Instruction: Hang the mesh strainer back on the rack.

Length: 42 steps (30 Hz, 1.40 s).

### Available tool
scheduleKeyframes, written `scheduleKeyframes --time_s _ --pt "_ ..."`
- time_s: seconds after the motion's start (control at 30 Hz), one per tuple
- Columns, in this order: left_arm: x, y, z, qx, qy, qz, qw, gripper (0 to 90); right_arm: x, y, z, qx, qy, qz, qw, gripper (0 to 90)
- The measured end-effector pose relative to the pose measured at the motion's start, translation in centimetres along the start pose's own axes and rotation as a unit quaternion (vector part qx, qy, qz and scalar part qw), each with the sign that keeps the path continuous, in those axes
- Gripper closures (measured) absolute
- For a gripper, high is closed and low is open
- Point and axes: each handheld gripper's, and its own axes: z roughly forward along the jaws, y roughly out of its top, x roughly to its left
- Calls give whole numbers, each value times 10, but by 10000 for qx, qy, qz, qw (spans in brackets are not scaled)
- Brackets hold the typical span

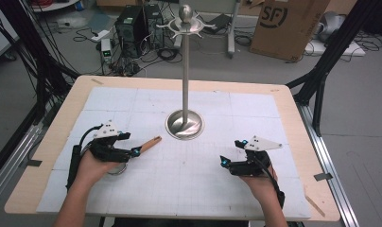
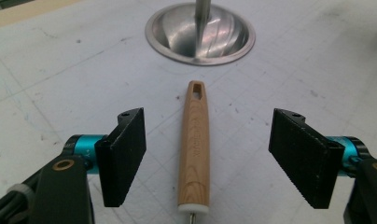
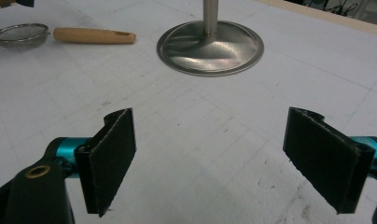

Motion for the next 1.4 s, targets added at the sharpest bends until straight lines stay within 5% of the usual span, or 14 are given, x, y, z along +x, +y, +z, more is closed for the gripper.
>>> scheduleKeyframes --time_s 0.4,0.63,0.9,1.17,1.4 --pt "2 -6 10 621 151 234 9977 408 2 -1 1 61 -5 1 10000 161" --pt "0 -11 20 1108 173 365 9930 480 2 -1 0 43 -3 3 10000 161" --pt "2 -13 24 1385 -46 267 9900 590 1 -1 0 50 -4 20 10000 161" --pt "7 -8 30 1741 -191 249 9842 668 2 -1 1 61 -1 28 10000 161" --pt "6 5 38 2218 -213 317 9743 669 1 0 -1 8 2 30 10000 161"
